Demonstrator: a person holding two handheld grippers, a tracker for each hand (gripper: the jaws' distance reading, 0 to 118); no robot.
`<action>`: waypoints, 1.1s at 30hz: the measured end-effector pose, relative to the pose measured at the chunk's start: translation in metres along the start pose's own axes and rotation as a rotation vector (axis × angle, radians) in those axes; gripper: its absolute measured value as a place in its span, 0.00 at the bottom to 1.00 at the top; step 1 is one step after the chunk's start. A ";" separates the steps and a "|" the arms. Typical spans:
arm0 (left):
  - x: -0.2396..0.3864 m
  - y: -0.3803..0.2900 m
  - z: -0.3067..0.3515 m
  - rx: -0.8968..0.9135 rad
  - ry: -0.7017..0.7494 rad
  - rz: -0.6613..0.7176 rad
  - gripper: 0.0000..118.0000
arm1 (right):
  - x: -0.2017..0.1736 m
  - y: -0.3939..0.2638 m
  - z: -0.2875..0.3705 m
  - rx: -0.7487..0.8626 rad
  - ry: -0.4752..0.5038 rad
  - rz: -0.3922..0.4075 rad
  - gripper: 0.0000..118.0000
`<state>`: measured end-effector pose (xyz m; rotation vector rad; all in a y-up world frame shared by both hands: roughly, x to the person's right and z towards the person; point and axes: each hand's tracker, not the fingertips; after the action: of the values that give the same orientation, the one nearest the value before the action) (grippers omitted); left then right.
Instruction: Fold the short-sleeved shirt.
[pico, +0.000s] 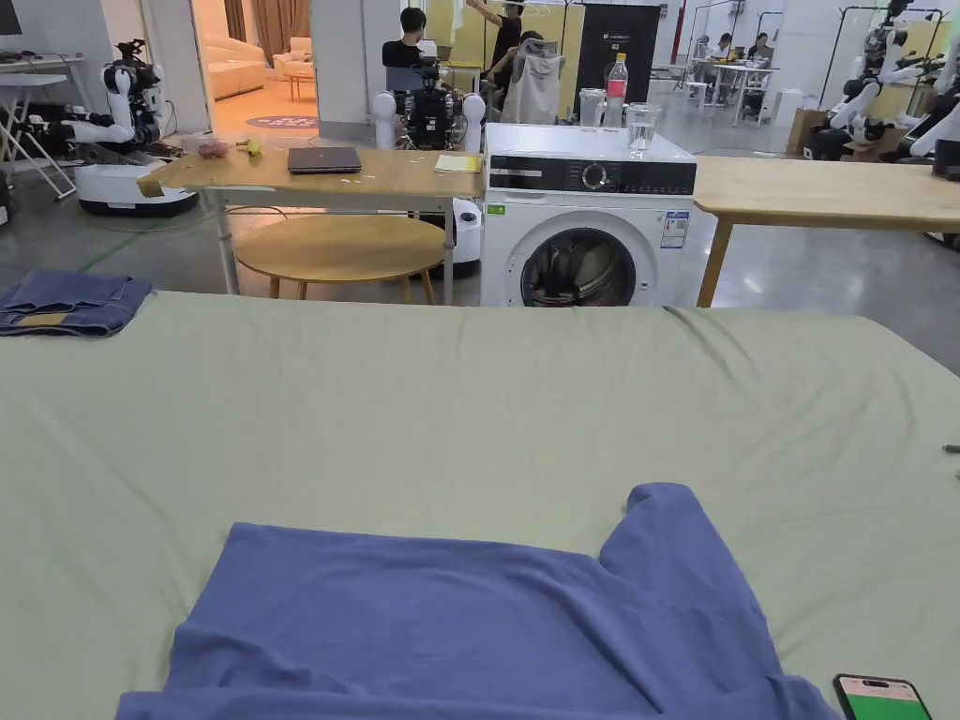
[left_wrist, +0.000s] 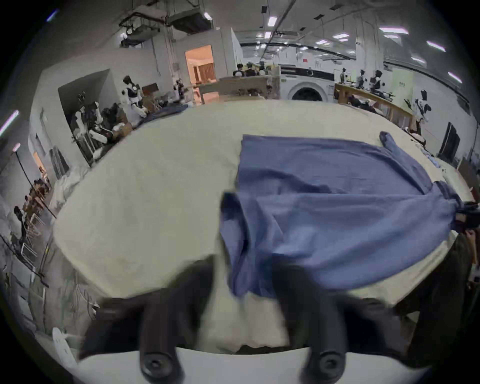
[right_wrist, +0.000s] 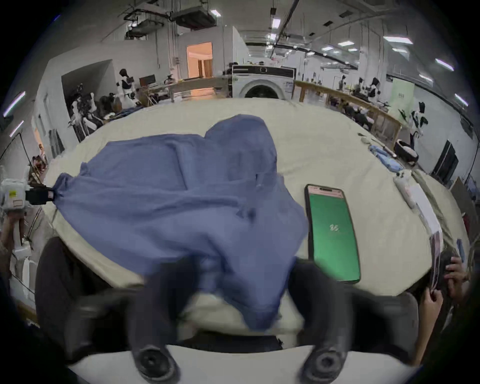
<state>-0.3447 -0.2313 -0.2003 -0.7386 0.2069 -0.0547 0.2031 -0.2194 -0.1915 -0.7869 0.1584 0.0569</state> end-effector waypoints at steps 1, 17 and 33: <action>0.000 0.005 0.004 0.031 0.005 -0.011 1.00 | -0.005 0.007 0.009 0.060 0.004 0.005 0.97; 0.041 0.091 0.003 0.207 -0.067 -0.079 0.00 | -0.075 0.087 0.001 0.401 0.042 -0.036 0.00; 0.033 0.190 -0.225 -0.026 0.009 -0.118 0.98 | -0.033 0.118 -0.083 0.227 -0.041 -0.019 0.00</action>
<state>-0.3637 -0.2439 -0.4957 -0.7757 0.1728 -0.1675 0.1478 -0.1944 -0.3266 -0.5606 0.1162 0.0358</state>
